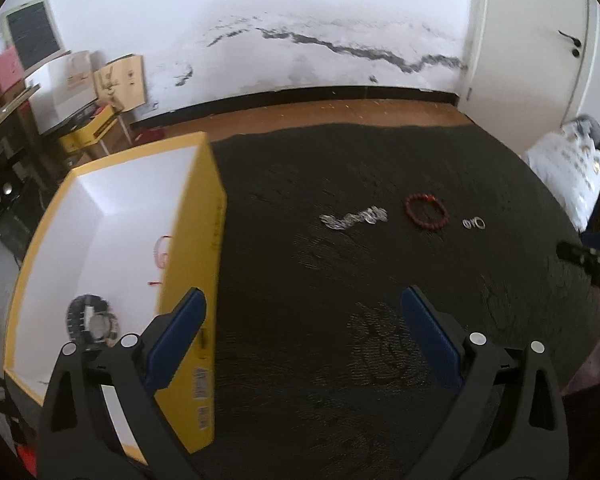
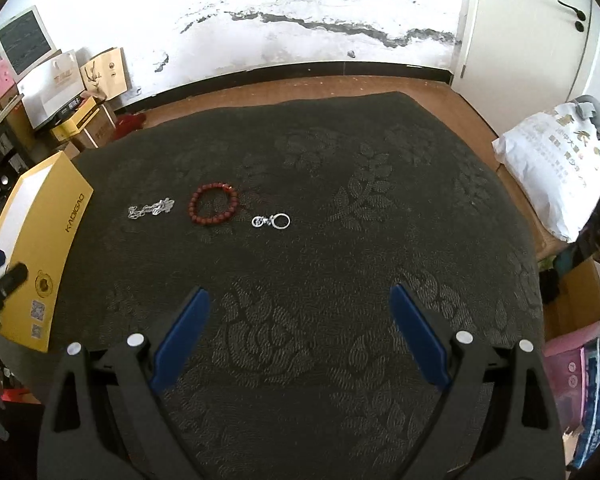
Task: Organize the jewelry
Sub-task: 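Withdraw both tools from the box back over the rug, then close the left tool on the silver chain bracelet and lift it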
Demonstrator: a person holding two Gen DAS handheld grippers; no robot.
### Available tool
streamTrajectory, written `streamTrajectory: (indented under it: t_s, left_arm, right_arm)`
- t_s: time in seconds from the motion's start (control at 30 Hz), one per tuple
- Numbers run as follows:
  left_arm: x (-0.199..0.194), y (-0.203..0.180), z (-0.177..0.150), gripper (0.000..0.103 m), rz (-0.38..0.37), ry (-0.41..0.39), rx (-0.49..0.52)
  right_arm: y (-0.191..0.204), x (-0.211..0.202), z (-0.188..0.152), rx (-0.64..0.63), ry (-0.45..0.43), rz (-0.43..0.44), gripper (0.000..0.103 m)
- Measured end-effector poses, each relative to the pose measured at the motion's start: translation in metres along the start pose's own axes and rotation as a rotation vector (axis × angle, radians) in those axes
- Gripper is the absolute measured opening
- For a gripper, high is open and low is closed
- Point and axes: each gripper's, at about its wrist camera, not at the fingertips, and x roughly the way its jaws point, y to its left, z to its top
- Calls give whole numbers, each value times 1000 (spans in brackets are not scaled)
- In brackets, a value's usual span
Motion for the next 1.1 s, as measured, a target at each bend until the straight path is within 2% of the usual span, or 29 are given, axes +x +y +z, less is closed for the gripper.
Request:
streamTrajectory:
  t_s: [0.13, 0.3, 0.47, 0.73, 0.9, 1.1]
  left_arm:
    - [11, -8, -1, 95, -14, -1, 21]
    - [37, -20, 1, 95, -25, 5, 37]
    - [60, -28, 5, 95, -40, 38, 98]
    - [107, -35, 19, 95, -76, 37, 105]
    - [141, -41, 22, 95, -38, 65, 154]
    - [168, -32, 36, 96, -89, 104, 85]
  right_arm:
    - [-3, 1, 2, -29, -47, 25, 89]
    - [-9, 21, -6, -13, 10, 69, 89]
    - [-5, 25, -4, -47, 2, 86, 89]
    - [-25, 36, -6, -3, 22, 88, 89]
    - [-26, 40, -5, -12, 29, 99, 89]
    - [-22, 40, -8, -33, 30, 112, 89]
